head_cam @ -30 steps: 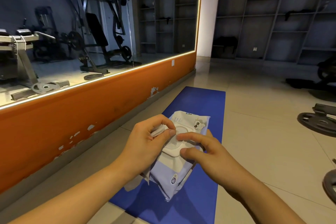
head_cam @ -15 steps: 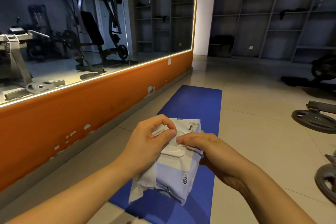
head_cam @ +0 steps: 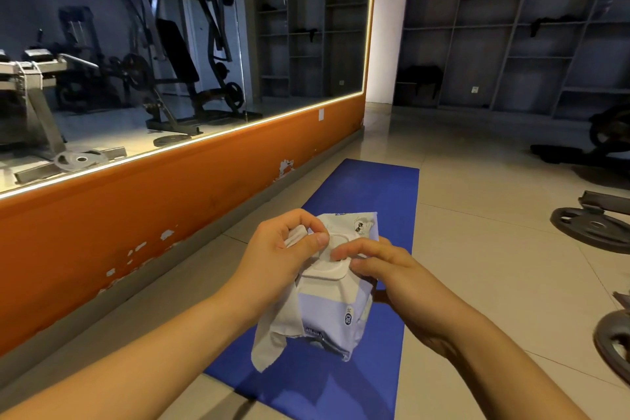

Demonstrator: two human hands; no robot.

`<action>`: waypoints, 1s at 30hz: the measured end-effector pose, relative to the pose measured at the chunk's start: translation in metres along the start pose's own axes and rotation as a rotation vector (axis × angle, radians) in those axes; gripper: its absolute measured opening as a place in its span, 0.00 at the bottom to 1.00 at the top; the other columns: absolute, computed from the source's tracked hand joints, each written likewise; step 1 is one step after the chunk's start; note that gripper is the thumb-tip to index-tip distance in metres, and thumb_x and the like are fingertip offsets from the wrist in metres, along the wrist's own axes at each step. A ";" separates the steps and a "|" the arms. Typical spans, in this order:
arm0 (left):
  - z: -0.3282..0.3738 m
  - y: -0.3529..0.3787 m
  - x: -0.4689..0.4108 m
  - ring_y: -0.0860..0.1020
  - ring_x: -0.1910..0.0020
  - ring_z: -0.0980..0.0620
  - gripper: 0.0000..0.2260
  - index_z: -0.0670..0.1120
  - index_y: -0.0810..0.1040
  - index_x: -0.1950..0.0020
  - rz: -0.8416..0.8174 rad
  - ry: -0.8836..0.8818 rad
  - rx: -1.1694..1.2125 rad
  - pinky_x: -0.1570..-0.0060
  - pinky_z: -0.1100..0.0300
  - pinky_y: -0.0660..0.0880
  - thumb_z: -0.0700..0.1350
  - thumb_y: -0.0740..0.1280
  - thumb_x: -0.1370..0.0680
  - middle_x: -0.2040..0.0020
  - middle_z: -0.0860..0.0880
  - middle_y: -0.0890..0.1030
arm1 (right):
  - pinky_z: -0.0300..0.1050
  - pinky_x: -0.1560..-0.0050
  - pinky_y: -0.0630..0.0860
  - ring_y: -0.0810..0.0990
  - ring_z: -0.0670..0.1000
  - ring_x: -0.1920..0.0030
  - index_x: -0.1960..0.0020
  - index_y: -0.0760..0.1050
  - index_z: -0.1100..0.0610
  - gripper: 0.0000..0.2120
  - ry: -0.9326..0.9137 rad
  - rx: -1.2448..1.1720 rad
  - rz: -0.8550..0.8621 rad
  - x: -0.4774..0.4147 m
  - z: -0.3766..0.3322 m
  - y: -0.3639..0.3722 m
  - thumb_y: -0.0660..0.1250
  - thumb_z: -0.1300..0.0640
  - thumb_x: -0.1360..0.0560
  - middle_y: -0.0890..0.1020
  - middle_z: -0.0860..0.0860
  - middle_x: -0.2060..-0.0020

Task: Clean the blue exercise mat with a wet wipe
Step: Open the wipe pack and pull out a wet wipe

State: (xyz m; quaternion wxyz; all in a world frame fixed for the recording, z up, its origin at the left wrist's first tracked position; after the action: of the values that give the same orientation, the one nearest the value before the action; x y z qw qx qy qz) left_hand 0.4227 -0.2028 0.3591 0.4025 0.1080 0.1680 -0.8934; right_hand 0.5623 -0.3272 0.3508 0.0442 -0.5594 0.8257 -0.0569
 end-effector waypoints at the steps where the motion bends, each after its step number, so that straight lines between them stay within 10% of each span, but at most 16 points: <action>1: 0.000 0.000 0.001 0.74 0.66 0.54 0.04 0.42 0.82 0.52 -0.004 -0.004 0.008 0.67 0.64 0.71 0.41 0.70 0.20 0.60 0.37 0.79 | 0.40 0.48 0.80 0.79 0.50 0.41 0.48 0.85 0.47 0.15 0.011 0.021 0.006 0.000 0.000 0.001 0.62 0.61 0.19 0.75 0.50 0.39; 8: -0.002 0.001 0.001 0.74 0.66 0.49 0.04 0.44 0.83 0.54 -0.001 -0.051 0.036 0.63 0.54 0.70 0.42 0.71 0.20 0.59 0.33 0.79 | 0.41 0.47 0.79 0.83 0.47 0.43 0.42 0.82 0.42 0.13 -0.039 -0.038 0.112 0.001 0.002 0.008 0.67 0.58 0.20 0.79 0.47 0.38; 19: -0.011 0.007 -0.003 0.78 0.68 0.63 0.05 0.47 0.85 0.59 0.063 -0.063 -0.163 0.67 0.72 0.71 0.41 0.75 0.23 0.67 0.56 0.83 | 0.60 0.52 0.84 0.86 0.57 0.49 0.26 0.62 0.32 0.49 -0.115 -0.185 0.196 -0.003 0.009 0.013 0.70 0.75 0.30 0.84 0.51 0.46; 30: -0.013 0.016 0.004 0.80 0.62 0.56 0.06 0.52 0.81 0.58 0.033 0.049 -0.266 0.63 0.57 0.77 0.47 0.76 0.24 0.63 0.56 0.82 | 0.55 0.60 0.84 0.87 0.59 0.55 0.36 0.76 0.51 0.27 -0.033 -0.384 0.242 -0.001 0.007 0.014 0.74 0.71 0.31 0.87 0.55 0.51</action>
State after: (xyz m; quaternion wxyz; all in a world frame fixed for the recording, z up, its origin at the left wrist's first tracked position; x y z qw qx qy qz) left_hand 0.4329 -0.2104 0.3424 0.4238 0.0784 0.2929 -0.8535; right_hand 0.5506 -0.3210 0.3415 -0.0429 -0.4555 0.8816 0.1162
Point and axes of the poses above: each hand's wrist, its own x-axis away from the middle knuckle, its own y-axis out of the palm, z = x × y, the point moved 1 cm from there along -x, towards the middle knuckle
